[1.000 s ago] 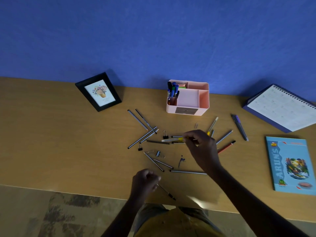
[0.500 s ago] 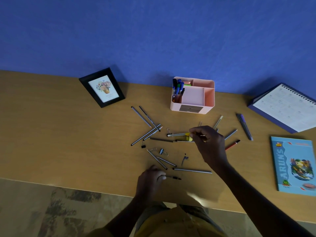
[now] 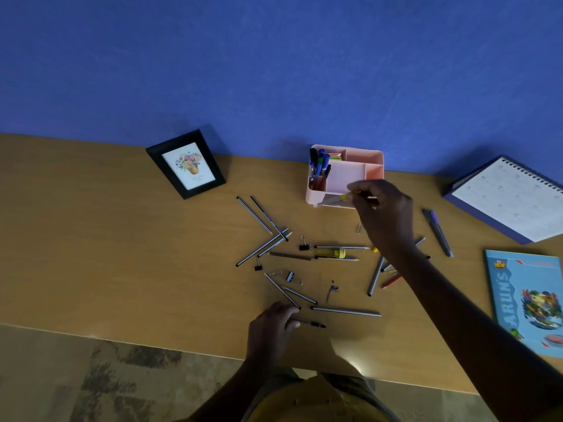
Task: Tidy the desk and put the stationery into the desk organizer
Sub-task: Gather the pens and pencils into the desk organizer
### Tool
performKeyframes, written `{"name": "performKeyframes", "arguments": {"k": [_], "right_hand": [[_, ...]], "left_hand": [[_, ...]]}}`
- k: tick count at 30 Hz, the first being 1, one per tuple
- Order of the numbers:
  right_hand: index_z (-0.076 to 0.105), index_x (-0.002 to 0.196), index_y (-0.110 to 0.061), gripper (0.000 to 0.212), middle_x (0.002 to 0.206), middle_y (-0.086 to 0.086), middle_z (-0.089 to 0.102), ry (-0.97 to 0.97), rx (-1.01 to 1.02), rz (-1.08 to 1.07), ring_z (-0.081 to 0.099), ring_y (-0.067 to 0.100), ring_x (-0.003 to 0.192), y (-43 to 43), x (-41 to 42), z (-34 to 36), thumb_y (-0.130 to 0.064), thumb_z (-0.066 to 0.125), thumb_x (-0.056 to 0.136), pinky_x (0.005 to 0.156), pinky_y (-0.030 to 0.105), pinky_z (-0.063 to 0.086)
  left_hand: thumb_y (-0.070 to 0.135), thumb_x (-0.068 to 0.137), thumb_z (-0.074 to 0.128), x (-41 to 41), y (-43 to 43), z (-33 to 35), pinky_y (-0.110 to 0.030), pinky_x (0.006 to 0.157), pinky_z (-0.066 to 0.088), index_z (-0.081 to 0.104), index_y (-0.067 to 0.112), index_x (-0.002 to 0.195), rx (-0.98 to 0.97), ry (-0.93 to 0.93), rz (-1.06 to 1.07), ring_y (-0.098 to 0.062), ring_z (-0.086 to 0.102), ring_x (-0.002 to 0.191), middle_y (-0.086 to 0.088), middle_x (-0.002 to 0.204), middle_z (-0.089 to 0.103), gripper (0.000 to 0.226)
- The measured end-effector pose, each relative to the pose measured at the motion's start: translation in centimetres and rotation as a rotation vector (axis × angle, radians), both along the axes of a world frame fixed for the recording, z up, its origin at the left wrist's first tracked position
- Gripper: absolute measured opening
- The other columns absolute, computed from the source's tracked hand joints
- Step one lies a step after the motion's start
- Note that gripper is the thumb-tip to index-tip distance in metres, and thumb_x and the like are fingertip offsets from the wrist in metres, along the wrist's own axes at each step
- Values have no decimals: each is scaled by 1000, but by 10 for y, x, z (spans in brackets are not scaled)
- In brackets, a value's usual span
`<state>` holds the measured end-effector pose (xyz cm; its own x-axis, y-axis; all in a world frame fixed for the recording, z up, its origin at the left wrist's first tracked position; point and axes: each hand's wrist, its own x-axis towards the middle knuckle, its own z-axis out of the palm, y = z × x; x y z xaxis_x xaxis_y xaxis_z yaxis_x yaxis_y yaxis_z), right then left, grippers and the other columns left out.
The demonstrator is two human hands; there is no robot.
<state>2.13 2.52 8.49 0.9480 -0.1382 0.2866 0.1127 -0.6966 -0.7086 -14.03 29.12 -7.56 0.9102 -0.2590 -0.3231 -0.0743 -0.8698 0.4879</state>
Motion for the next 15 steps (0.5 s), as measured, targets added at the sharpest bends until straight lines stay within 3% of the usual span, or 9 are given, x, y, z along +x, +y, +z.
{"name": "performKeyframes", "arguments": {"k": [6,10,15], "right_hand": [[78,114,-8,16,112,8,80,-52,-192,3,75,16,98,7,66,1,-15,73,101,72,24,55],[79,114,-10,16,113,9,80,35,-352,26,77,21,95,12,98,-21,-15,72,101,76,27,58],[79,115,-11,17,116,10,79,184,-474,59,78,28,95,18,110,-44,-15,71,101,82,41,66]], "left_hand": [[43,100,69,-1,0,1,-21,83,57,64,38,136,15,-12,-3,0,67,103,16,125,69,37],[43,101,68,0,0,2,-20,82,54,64,38,137,19,-22,-13,0,67,103,16,125,69,37],[42,102,67,0,0,1,-17,83,51,66,36,136,-1,-38,-30,0,66,106,15,125,69,35]]}}
